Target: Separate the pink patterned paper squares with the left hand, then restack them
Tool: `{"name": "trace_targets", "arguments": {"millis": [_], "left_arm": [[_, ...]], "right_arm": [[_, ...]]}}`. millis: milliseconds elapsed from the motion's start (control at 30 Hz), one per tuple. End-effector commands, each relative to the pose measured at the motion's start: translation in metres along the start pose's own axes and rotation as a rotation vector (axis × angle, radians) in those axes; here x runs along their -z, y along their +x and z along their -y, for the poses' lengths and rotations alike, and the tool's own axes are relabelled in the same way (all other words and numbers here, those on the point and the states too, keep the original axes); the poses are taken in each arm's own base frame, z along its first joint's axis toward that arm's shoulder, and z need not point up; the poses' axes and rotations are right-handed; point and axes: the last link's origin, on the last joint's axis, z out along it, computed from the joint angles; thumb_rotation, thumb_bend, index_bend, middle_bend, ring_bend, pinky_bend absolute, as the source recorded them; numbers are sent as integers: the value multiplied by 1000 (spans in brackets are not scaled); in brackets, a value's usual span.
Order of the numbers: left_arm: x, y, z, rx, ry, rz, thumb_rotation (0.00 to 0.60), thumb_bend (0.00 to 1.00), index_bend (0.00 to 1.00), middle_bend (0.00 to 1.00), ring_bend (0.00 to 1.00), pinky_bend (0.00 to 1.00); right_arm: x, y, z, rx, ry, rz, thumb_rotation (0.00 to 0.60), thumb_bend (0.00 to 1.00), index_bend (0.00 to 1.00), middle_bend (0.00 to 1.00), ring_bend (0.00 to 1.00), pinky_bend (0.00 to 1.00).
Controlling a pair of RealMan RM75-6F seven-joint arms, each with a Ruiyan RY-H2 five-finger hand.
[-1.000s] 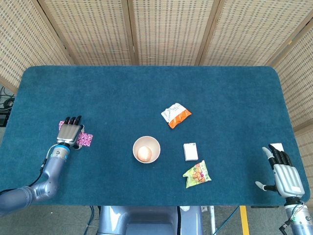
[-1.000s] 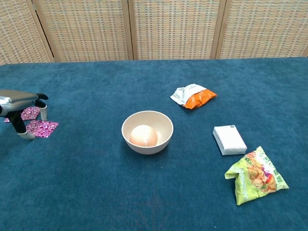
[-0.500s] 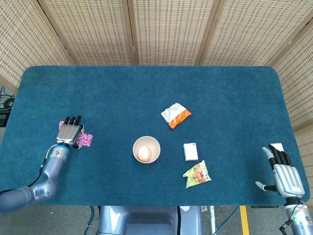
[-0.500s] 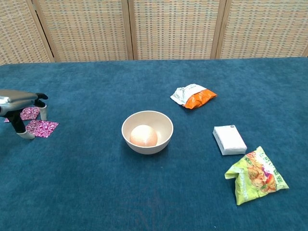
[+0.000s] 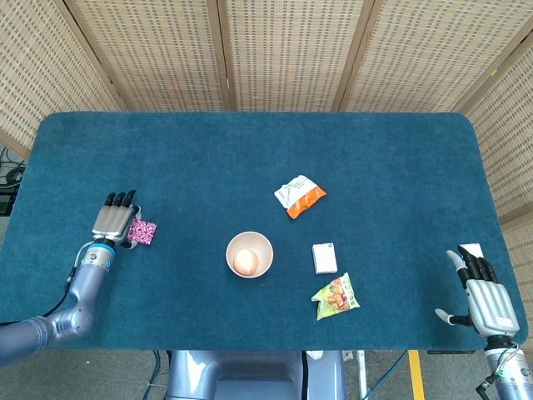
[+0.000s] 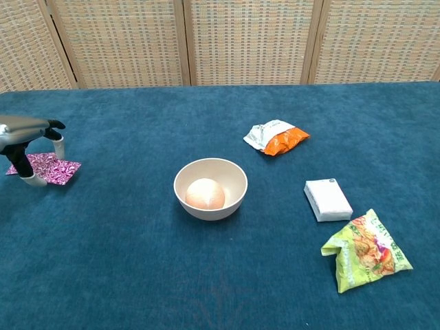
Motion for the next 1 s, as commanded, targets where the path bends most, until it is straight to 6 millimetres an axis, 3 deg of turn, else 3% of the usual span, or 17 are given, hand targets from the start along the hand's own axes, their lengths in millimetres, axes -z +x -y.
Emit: {"name": "trace_targets", "arguments": {"millis": [33, 300, 667, 1000], "left_arm": [[0, 4, 2, 9, 7, -9, 600, 227, 475, 0, 0, 0], [1, 13, 17, 28, 49, -27, 600, 221, 475, 0, 0, 0], [-9, 17, 56, 67, 175, -39, 600, 220, 475, 0, 0, 0], [-17, 13, 70, 90, 234, -35, 600, 220, 474, 0, 0, 0]], "right_arm": [[0, 0, 0, 1, 0, 1, 600, 105, 0, 0, 0, 0], [0, 0, 1, 1, 3, 1, 600, 105, 0, 0, 0, 0], [0, -2, 1, 6, 3, 5, 600, 105, 0, 0, 0, 0], [-1, -3, 2, 12, 0, 9, 600, 105, 0, 0, 0, 0]]}}
